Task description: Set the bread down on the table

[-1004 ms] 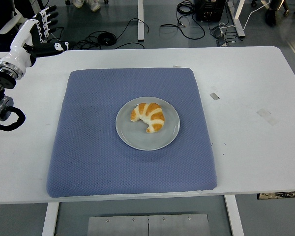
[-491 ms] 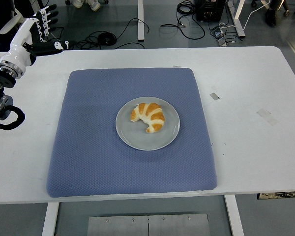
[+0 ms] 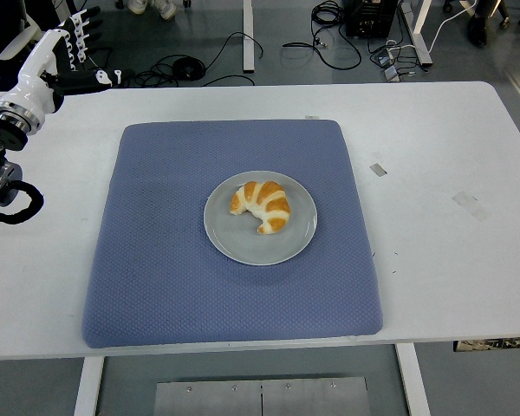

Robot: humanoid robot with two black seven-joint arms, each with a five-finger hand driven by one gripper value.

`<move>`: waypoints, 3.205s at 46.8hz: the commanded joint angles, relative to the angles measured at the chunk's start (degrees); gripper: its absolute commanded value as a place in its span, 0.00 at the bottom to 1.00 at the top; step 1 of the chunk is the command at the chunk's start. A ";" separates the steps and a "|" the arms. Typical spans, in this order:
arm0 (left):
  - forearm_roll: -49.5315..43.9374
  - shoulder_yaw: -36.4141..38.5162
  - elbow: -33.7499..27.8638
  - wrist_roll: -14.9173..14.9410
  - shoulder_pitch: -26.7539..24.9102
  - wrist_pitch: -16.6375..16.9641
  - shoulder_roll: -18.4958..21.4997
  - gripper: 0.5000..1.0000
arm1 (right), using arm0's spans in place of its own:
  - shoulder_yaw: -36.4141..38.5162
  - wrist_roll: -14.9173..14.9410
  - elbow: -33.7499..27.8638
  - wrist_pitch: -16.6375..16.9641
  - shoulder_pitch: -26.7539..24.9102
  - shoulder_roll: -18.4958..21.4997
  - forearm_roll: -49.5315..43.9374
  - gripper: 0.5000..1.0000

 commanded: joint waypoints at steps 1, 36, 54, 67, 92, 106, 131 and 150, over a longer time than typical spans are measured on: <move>0.07 0.15 0.01 -0.08 -0.59 -0.09 0.17 0.96 | 0.00 -0.01 0.00 -0.01 0.00 0.00 0.00 1.00; 21.15 9.65 -14.23 15.56 -11.57 -2.64 0.26 0.87 | 0.00 -0.01 0.00 -0.01 0.00 0.00 0.00 1.00; 41.38 14.83 -19.24 25.49 -11.75 -2.02 -2.63 0.87 | 0.00 -0.01 0.00 -0.01 0.00 0.00 0.00 1.00; 41.64 15.89 -19.33 26.28 -11.84 -0.97 -5.89 0.87 | 0.00 -0.01 0.00 -0.01 0.00 0.00 0.00 1.00; 48.41 22.65 -19.95 27.16 -11.84 -0.97 -8.44 0.87 | 0.00 -0.01 0.00 -0.01 0.00 0.00 0.00 1.00; 50.87 26.35 -20.03 28.92 -12.28 -2.11 -8.44 0.87 | 0.00 0.08 0.00 -0.01 0.00 0.00 0.00 1.00; 50.96 26.26 -19.24 28.57 -14.12 -7.38 -10.37 0.87 | 0.00 -0.01 0.00 -0.01 0.00 0.00 0.00 1.00; 51.13 26.35 -17.40 27.95 -14.56 -12.39 -11.16 0.78 | 0.00 -0.01 0.00 -0.01 0.00 0.00 0.00 1.00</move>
